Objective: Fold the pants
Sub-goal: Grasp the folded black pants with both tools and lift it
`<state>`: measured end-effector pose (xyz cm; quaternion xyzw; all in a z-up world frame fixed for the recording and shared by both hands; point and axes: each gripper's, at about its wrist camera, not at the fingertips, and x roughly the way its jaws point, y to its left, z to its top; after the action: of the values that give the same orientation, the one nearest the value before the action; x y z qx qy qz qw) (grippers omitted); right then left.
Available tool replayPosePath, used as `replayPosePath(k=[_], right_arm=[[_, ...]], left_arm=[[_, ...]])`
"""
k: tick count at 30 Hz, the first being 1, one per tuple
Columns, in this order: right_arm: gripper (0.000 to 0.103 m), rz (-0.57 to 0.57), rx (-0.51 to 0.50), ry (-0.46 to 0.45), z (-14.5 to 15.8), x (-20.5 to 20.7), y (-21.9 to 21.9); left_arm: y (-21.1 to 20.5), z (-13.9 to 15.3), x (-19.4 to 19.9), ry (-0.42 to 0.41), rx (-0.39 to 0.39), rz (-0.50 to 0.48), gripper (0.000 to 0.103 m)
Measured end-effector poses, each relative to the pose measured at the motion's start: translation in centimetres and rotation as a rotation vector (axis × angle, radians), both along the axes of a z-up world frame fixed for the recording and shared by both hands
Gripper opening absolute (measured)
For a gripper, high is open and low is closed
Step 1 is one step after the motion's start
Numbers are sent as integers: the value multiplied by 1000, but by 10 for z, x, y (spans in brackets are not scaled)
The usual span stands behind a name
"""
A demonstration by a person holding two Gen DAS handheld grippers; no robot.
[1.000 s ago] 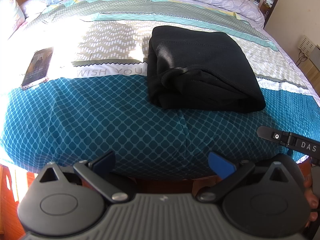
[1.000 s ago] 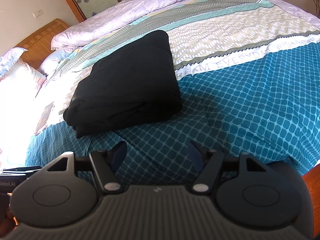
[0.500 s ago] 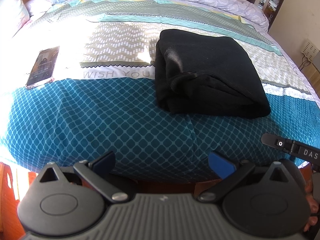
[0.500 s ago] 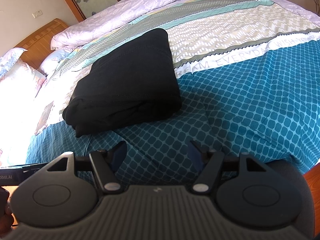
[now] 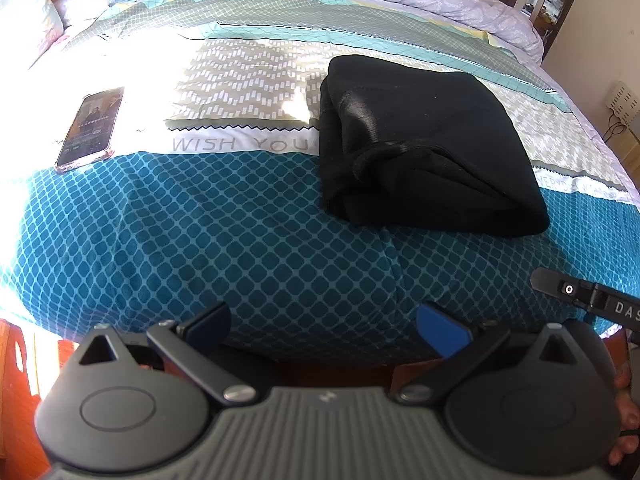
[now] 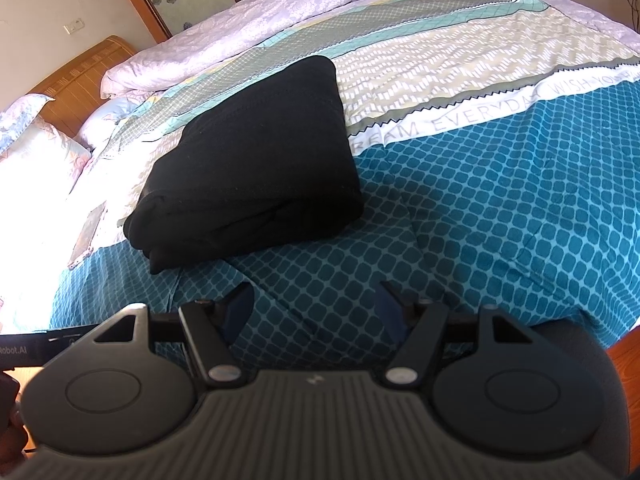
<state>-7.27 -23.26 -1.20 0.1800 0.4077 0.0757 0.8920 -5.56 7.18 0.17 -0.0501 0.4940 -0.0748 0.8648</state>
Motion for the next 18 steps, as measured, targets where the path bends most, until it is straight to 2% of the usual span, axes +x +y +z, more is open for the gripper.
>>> replayPosePath(k=[4, 8, 13, 16, 18], right_arm=[[67, 0, 4, -6, 2, 2, -2], [67, 7, 40, -48, 11, 8, -15], [68, 41, 124, -112, 26, 37, -42], [74, 62, 168, -123, 30, 61, -52], [82, 70, 200, -126, 29, 78, -57]], left_arm=[[6, 5, 3, -13, -2, 6, 103], [28, 18, 18, -31, -68, 21, 103], [34, 35, 56, -66, -99, -41, 103], [27, 34, 86, -59, -138, -69, 103], [24, 24, 111, -35, -183, -72, 103]])
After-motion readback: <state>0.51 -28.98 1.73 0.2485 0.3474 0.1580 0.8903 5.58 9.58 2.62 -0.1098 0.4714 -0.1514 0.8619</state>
